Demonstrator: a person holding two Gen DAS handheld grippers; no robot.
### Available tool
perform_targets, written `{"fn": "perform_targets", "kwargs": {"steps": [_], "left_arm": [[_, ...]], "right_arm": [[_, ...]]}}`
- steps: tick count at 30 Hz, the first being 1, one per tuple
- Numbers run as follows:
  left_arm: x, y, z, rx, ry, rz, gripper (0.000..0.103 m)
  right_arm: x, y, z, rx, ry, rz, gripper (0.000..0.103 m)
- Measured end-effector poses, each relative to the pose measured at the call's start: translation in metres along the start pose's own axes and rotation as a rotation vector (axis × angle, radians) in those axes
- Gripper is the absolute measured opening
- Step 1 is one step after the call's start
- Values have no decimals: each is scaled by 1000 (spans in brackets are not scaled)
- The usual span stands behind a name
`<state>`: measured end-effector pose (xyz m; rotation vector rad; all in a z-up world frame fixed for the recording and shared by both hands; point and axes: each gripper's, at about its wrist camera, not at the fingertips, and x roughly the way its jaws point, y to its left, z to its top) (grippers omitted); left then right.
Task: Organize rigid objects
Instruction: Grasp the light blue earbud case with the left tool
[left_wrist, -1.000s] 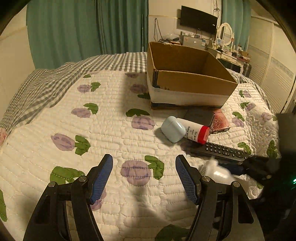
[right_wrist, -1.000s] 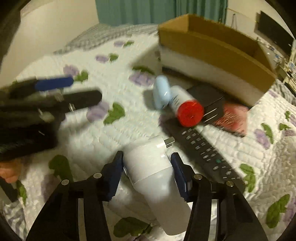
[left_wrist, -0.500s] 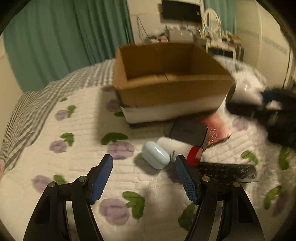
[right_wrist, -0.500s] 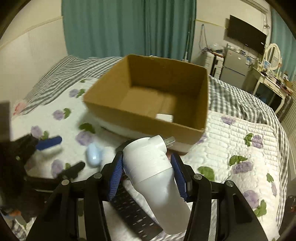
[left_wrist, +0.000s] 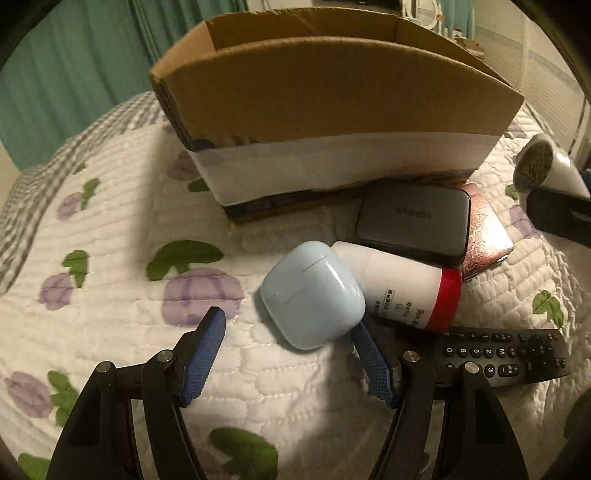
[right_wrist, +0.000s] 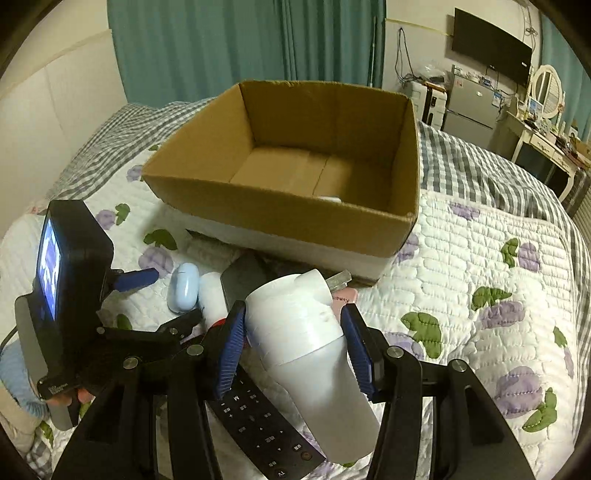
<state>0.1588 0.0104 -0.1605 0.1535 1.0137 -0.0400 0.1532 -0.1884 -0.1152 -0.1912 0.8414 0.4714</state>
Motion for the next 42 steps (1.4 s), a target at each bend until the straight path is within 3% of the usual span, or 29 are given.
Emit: {"fn": "perform_targets", "kwargs": {"steps": [8,9,10,15,16,17,24,30,32,33,34,42], "left_arm": [[8,-4,2,68,-16,-4,68],[6,-6,1,74,-20,-19,55],[4,-8,0,86,-24,-32,51],[-16,-8,-3,98,-89,-14,46],[-22,-7,-3,96,-103,-9,29],[-27,-6,-4,92,-109,-13,25],[-48,-10,-7,75,-142,-47,19],[-55,-3,-2,47,-156,-34,21],[-52,5,2,14,-138,-54,34],[-51,6,3,-1,-130,-60,51],[-49,7,5,-16,-126,-54,55],[-1,2,3,-13,20,-11,56]], "right_arm": [[1,7,-2,-25,2,-23,51],[1,7,-3,-24,1,-25,51],[0,7,-4,-23,-1,-27,51],[-2,7,-5,-19,-7,-38,51],[-4,7,-5,-21,-11,-42,51],[-5,7,-5,-21,-15,-45,51],[-16,11,-7,-12,-35,-65,51],[-17,9,-11,11,-33,-70,51],[-17,6,-11,20,-36,-63,51],[-16,6,-10,23,-36,-59,51],[-15,5,-10,27,-34,-52,51],[-12,-4,-12,64,-24,-4,52]]}}
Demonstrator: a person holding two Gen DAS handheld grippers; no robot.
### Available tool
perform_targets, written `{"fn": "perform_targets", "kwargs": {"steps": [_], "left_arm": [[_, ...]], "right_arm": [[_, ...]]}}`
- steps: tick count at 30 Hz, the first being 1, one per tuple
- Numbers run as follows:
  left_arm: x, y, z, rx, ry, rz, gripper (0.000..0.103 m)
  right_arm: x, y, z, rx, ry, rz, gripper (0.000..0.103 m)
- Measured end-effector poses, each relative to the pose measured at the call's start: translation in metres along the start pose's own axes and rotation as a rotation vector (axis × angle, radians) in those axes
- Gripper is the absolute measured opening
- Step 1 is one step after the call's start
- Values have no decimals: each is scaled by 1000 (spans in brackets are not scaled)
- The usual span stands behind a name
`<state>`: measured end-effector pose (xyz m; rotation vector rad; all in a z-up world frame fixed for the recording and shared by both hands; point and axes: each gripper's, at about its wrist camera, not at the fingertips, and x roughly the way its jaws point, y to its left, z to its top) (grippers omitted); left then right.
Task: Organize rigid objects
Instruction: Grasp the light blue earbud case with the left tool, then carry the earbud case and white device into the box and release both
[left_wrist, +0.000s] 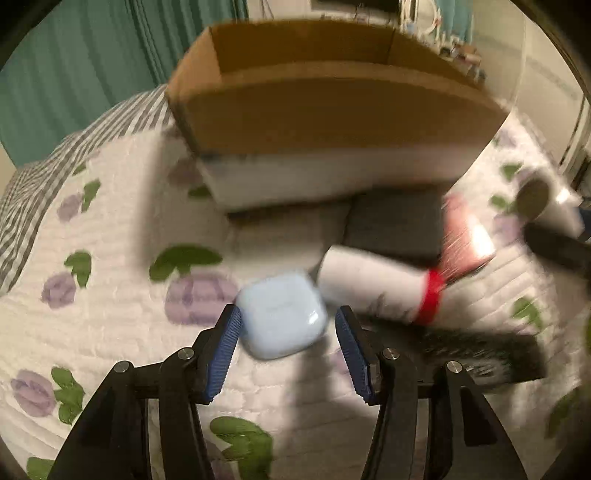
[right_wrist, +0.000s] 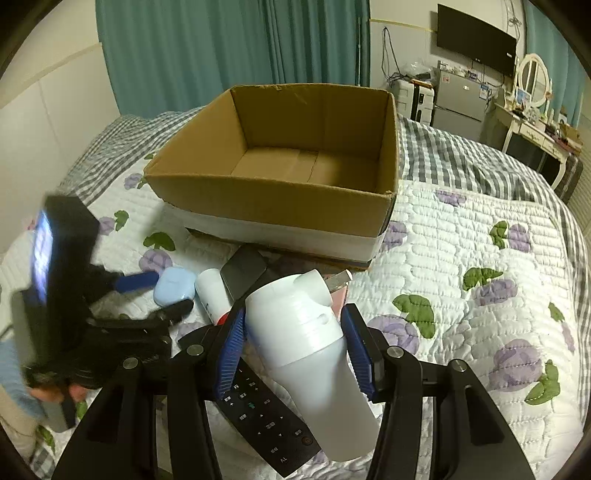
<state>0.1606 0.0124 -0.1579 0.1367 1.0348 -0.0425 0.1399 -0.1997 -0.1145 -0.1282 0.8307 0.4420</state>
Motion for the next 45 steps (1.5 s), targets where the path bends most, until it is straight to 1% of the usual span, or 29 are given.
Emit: {"fn": "perform_targets", "kwargs": {"steps": [1,2,4,9,11,12,14,18,22,25,26,28,31,34,38,42,45], "left_arm": [[8,1,-2,-3,32,-4,57],[12,2,-3,-7,37,-10,57],[13,4,0,-19,15,-19,57],[20,4,5,-13,13,-27,57],[20,4,4,-9,5,-30,55],[19,5,4,-8,-3,-30,52],[11,6,3,-16,-18,-40,52],[-26,3,-6,-27,-79,-57,52],[-77,-1,-2,-31,-174,-84,52],[-112,-3,17,-18,-244,-78,52],[-123,-3,26,-17,-272,-86,52],[-137,-1,43,-12,-313,-102,52],[-147,-4,75,13,-367,-75,52],[-142,-3,106,23,-388,-56,52],[-121,0,140,29,-389,-45,52],[-85,1,162,42,-367,-46,52],[-54,2,168,42,-333,-52,52]], "right_arm": [[1,0,0,2,3,3,52],[2,0,0,2,6,7,52],[3,1,0,-2,9,12,52],[4,1,-1,-4,14,2,52],[4,2,-1,-7,15,-6,52],[3,2,-1,-10,13,-9,52],[-1,4,-1,-17,1,-18,52],[-10,6,2,-25,-20,-32,51],[-24,7,15,-26,-51,-26,51],[-37,9,31,-38,-93,-30,51],[-42,10,38,-45,-111,-37,51],[-51,9,57,-50,-151,-40,51],[-60,5,89,-50,-208,-34,51],[-62,2,118,-59,-257,-46,51],[-48,-5,151,-65,-284,-60,51],[-15,-13,171,-74,-268,-78,51],[11,-19,170,-66,-239,-79,51]]}}
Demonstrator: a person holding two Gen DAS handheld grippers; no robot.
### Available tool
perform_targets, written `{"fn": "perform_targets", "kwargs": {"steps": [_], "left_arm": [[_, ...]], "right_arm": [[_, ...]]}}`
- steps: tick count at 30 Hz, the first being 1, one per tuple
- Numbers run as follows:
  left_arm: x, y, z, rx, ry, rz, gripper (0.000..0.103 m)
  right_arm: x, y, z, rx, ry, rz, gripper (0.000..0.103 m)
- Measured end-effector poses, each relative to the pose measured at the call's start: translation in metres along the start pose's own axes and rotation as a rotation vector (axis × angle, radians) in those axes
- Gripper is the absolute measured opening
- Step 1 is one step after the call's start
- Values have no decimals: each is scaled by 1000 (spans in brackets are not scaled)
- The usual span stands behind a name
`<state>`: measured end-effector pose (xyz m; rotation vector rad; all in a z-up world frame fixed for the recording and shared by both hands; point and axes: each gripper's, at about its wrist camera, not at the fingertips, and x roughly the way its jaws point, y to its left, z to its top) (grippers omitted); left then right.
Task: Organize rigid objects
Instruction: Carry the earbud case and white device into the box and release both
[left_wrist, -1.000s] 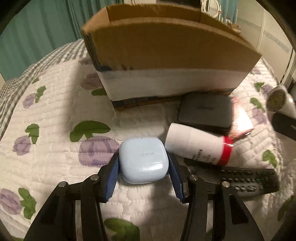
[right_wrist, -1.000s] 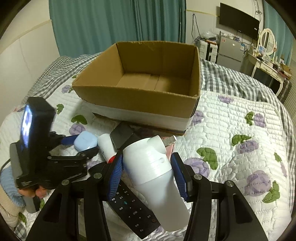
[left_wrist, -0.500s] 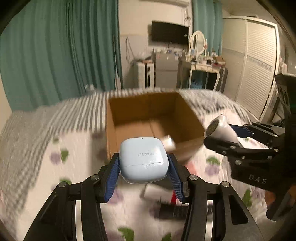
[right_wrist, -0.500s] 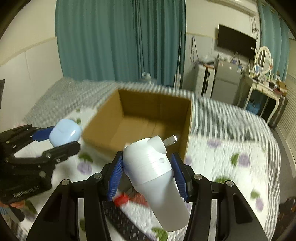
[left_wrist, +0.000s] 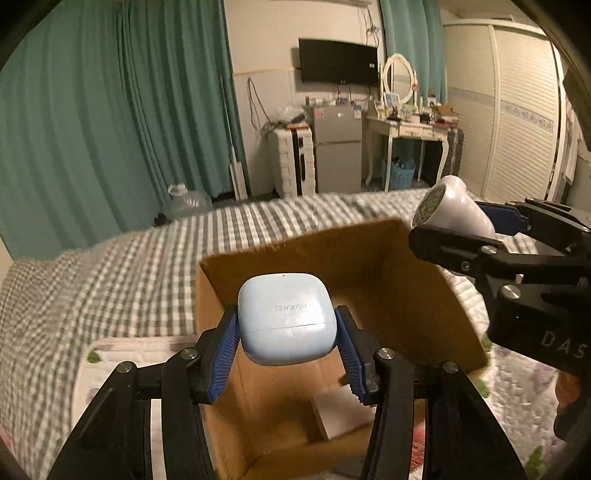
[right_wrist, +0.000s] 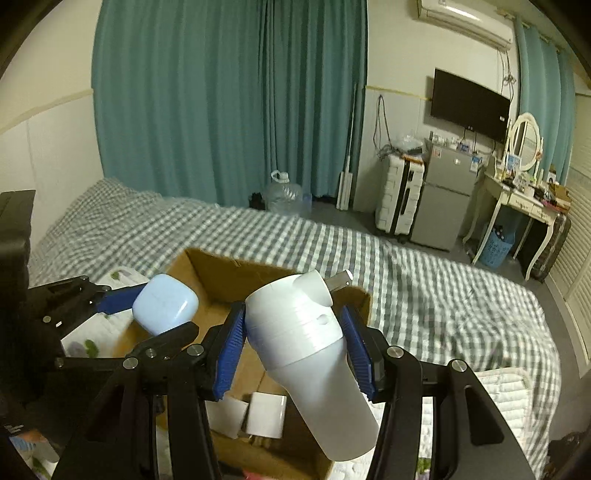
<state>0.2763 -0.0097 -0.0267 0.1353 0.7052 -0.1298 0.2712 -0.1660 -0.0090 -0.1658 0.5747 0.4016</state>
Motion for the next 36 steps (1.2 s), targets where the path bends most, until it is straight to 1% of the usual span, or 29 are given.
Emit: {"fn": "perform_targets", "kwargs": {"steps": [3,6,11,16,20,24,25,26,27,28,32,36], "left_arm": [[23,1,-9,10,24,-6,52],[37,1,-15,20,29,-10,52],[40,0,-17,13,33,-30,54],[35,4,-17,8,25,-7,54],[30,4,-14,11,11,4,57],[28,5,-14,9,12,18,57],[28,6,-15,7,13,21,57],[27,6,-15,5,15,23,57],[27,8,-15,5,9,23,57],[24,7,-16,2,9,21,57],[5,6,-20,-17,-11,31,57],[-27,5,-26,-42,-34,28,57]], "right_arm": [[27,-5,-11,10,60,10,51],[39,-9,-13,9,90,4,51],[40,-11,-12,14,78,-9,51],[40,-8,-10,8,69,-7,51],[48,-9,-4,10,68,-4,51],[57,-12,0,33,68,4,51],[58,-12,1,39,60,6,53],[57,-13,1,48,51,11,58],[56,-14,1,58,45,14,74],[51,-16,0,76,29,17,82],[25,-22,-4,101,-2,18,82],[-21,-18,-20,72,-53,-6,82]]}}
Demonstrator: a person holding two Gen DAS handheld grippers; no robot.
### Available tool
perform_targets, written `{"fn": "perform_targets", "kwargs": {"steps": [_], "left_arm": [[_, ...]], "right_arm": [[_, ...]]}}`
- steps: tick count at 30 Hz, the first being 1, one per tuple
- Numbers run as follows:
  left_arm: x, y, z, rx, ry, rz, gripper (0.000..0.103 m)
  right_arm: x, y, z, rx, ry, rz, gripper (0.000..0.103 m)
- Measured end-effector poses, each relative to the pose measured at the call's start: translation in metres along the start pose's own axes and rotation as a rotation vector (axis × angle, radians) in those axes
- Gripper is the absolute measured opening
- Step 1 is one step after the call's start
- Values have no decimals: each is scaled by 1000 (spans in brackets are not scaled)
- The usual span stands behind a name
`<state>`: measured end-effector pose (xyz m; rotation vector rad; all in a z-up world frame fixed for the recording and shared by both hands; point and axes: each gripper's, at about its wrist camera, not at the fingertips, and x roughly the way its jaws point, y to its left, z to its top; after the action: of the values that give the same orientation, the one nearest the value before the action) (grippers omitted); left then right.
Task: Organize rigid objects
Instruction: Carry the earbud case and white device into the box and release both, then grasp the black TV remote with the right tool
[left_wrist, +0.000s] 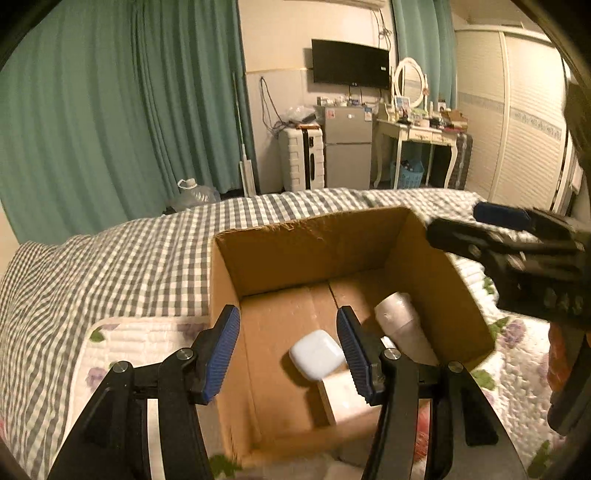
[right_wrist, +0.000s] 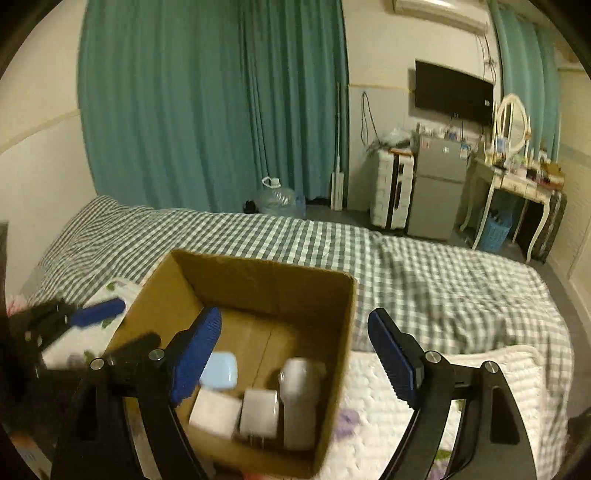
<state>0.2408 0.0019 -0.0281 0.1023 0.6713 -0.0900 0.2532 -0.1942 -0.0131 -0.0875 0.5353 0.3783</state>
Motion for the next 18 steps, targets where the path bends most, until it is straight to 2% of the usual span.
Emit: {"fn": "perform_targets", "kwargs": {"steps": [4,9,15,18], "left_arm": [[-39,0,-13,-31,-14,5,57],[-72,0,-46,-45,15,36,58],[-87,8,-103,-116,86,42,58],[-81,11,-132,-122,131,60,58]], "right_arm": [[-49,7,-35,-10,-11,17,82],[-79,27,-92,-24,73,44,82],[-65,63,-157,-109,258,119,82],[-45,91,-177,-245,350,83,79]]}}
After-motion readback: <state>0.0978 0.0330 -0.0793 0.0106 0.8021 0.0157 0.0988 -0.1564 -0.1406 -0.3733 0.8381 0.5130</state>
